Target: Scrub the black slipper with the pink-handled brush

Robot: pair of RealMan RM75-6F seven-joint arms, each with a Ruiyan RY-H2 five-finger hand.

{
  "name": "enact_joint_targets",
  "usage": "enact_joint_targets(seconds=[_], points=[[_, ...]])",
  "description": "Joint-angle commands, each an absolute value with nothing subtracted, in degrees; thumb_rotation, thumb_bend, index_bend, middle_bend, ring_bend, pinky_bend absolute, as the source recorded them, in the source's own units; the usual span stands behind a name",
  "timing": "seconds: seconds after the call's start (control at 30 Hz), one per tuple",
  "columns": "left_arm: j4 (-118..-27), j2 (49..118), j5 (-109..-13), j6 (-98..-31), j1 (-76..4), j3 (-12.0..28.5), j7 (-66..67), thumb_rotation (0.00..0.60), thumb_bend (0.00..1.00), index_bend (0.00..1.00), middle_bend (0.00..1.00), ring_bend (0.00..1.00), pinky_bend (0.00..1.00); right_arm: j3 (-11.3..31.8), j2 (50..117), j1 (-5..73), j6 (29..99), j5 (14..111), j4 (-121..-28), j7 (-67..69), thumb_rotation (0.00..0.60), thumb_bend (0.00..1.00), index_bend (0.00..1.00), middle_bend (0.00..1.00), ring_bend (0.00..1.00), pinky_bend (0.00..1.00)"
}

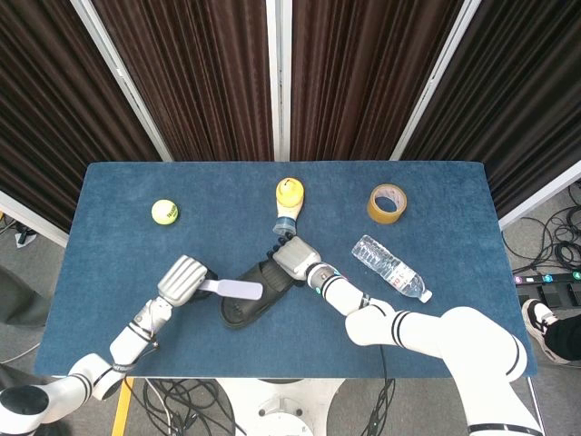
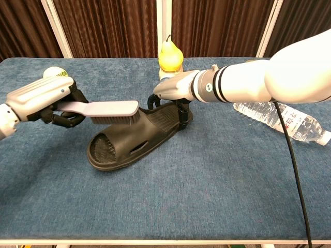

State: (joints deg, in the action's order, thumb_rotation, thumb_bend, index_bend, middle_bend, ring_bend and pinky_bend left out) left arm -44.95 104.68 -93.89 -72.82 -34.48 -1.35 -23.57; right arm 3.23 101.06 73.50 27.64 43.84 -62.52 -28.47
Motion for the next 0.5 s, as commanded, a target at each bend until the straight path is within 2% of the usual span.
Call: enact_joint_targets(seconds=[0.03,0.23,0.5], points=[[-40.3,107.5,-92.2,-71.2,-35.5,0.4,-26.0,0.6,0.6,1.0,1.0,1.0,1.0,2.9,101.4,73.7,27.8,44.1,-61.9,-28.3,0.6,0.26,0.44,0.34,0.17,0.17],[-32.9,111.4,-92.5,-71.1,-36.5,0.4,-28.2,0.6,0.6,1.0,1.0,1.0,1.0,2.6,101.9,74.1,27.4,44.1,-60.5,-27.8,0.6,0.28,0.48,0.37,0.2,0.19],[-26.1,113.6,-96.4,-71.0,-36.6,-4.3,-27.2,0.6,0.6,1.0,1.0,1.0,1.0,2.5,102.3,74.9,27.1,44.5,-59.9,-27.4,0.6,0.28,0.48,0.37,0.2,0.19]])
